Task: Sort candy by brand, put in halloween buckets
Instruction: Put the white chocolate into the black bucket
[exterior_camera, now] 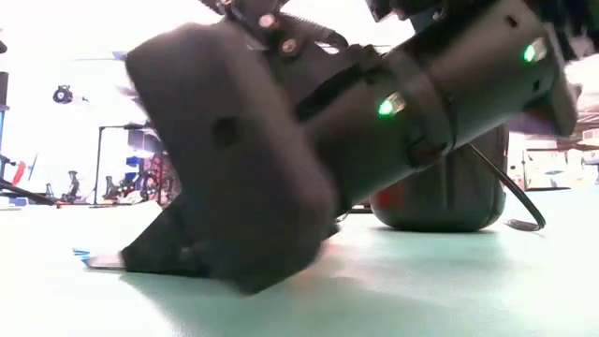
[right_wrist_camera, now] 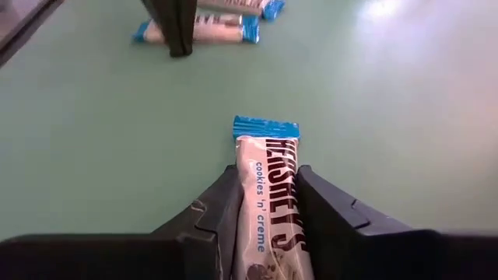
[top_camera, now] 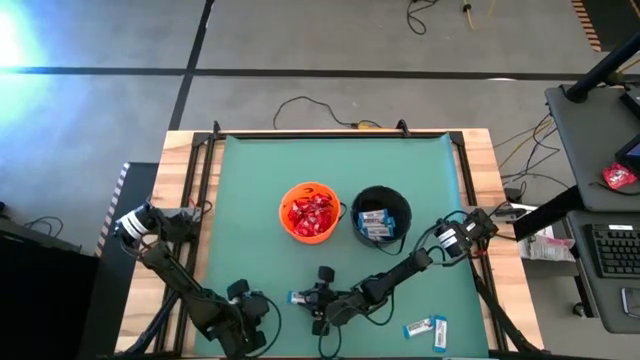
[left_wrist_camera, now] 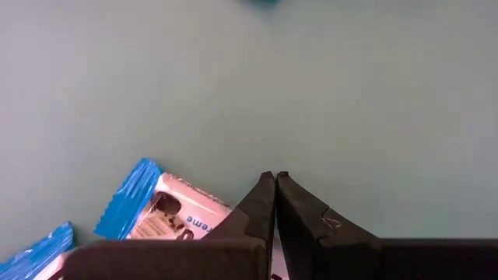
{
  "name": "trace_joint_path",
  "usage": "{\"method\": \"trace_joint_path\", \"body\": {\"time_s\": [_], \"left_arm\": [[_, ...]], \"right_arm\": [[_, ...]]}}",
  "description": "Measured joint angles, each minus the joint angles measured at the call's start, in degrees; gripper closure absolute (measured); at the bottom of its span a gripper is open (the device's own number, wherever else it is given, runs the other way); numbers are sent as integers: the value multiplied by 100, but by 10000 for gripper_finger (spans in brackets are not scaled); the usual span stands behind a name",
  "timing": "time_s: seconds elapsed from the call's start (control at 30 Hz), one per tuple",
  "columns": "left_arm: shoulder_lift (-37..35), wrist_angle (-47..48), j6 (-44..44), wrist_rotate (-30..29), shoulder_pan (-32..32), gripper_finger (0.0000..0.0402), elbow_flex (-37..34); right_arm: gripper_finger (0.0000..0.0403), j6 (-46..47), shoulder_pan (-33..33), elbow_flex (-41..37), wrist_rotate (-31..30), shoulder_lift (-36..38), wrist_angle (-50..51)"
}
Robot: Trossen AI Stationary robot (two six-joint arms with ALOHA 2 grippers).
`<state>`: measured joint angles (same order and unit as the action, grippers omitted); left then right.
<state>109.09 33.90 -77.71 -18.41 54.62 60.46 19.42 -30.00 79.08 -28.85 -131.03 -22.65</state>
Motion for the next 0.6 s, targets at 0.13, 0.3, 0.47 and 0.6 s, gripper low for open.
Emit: {"method": "trace_joint_path", "body": {"time_s": [0.13, 0.3, 0.47, 0.6], "left_arm": [[-29, 65, -92, -4, 28, 402, -23], [-45, 91, -167, -5, 51, 402, -54], [-52, 114, -507, -62, 126, 402, -89], [-52, 158, -815, -167, 260, 402, -123]], "right_arm": [[302, -25, -11, -45, 100, 533, 559], [302, -45, -13, -9, -31, 1778, 1512], [303, -79, 15, -14, -69, 3039, 2860], [302, 471, 202, -3, -92, 4034, 4553]]}}
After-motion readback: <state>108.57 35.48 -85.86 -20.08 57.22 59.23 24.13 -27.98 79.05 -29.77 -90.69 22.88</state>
